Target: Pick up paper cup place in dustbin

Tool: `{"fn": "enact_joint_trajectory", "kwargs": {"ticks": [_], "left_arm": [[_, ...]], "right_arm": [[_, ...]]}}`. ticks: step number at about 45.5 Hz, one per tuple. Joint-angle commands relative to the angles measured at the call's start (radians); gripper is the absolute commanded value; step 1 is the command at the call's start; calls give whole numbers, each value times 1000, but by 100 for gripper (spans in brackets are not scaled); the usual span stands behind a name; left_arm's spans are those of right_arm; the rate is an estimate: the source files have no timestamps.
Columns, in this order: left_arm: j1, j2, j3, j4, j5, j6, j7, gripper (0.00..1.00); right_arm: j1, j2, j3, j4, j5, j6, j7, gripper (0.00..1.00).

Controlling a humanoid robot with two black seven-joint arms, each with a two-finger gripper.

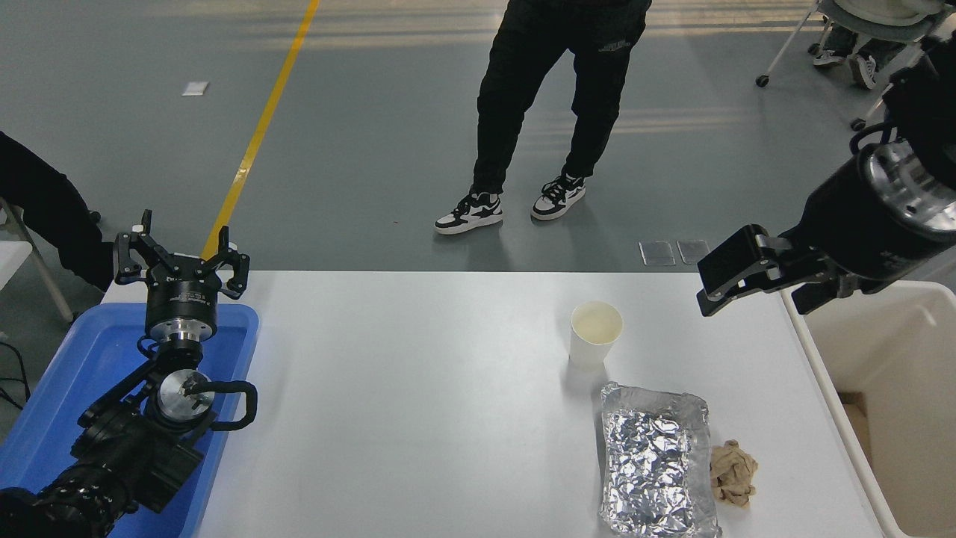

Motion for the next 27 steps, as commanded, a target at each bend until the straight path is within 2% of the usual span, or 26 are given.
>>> {"fn": "enact_joint_trajectory", "kwargs": {"ticks": [1, 17, 22, 27], "left_arm": [[0, 0, 0, 0, 0, 0, 0, 99], [0, 0, 0, 0, 0, 0, 0, 99], [0, 0, 0, 0, 0, 0, 0, 99], [0, 0, 0, 0, 0, 0, 0, 99]], "right_arm": [[0, 7, 27, 5, 31, 16, 1, 100], [-173, 7, 77, -13, -8, -96, -2, 100], [-268, 4, 82, -45, -98, -169, -2, 100], [-373, -23, 83, -94, -241, -203, -2, 100]]}}
